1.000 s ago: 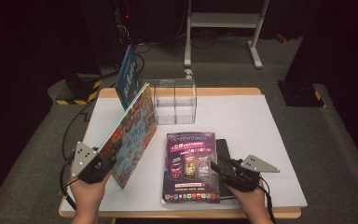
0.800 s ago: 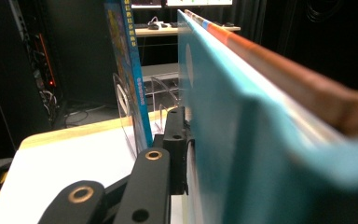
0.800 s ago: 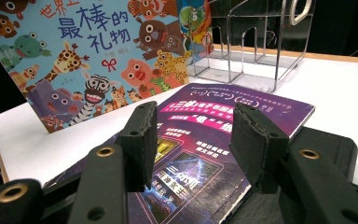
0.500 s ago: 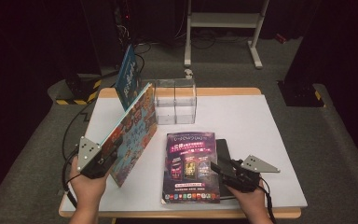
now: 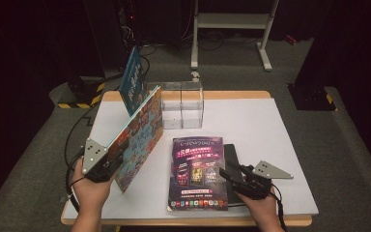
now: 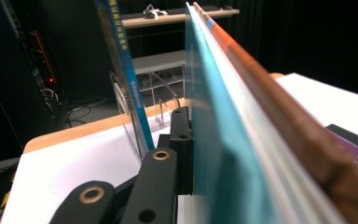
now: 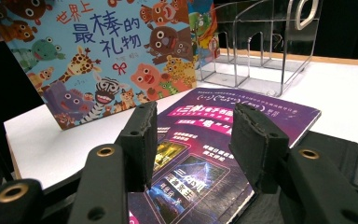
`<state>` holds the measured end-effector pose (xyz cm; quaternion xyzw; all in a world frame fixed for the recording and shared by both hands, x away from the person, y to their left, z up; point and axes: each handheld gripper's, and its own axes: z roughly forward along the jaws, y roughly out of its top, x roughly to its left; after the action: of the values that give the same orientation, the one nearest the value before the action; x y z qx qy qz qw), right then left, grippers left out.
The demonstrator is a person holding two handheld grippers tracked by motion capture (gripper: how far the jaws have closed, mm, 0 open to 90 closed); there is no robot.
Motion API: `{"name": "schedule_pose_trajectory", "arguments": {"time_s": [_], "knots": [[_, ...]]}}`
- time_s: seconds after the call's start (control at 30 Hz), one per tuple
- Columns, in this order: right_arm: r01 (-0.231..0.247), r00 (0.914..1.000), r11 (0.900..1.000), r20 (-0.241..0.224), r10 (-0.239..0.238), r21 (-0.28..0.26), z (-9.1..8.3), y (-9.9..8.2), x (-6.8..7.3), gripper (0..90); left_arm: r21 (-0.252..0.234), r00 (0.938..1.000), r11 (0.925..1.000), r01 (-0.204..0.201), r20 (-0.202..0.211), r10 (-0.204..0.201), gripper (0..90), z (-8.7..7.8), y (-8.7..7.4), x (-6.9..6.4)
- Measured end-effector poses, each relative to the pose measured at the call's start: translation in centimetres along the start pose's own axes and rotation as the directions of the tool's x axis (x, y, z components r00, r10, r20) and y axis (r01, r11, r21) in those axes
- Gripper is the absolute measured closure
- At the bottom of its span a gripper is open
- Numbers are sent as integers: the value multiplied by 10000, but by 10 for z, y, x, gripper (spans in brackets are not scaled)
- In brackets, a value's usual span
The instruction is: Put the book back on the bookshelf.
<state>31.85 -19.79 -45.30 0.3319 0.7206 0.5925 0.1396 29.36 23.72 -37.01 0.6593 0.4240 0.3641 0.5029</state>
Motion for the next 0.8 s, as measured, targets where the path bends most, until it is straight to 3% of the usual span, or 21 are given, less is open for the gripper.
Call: {"name": "schedule_pose_trajectory", "arguments": {"time_s": [0.5,0.7,0.8], "knots": [[-56,10000,10000,-76,57,67,3,-1,1,504,-226,9995,9992,321,61,-319,800,-2,-6,10],[-57,9999,10000,-94,58,53,2,-1,1,504,25,9993,9995,328,187,-329,802,-2,-3,7],[-37,9999,10000,-97,38,40,2,-1,1,504,-26,9999,9999,146,-55,-147,809,-1,-1,1]]}}
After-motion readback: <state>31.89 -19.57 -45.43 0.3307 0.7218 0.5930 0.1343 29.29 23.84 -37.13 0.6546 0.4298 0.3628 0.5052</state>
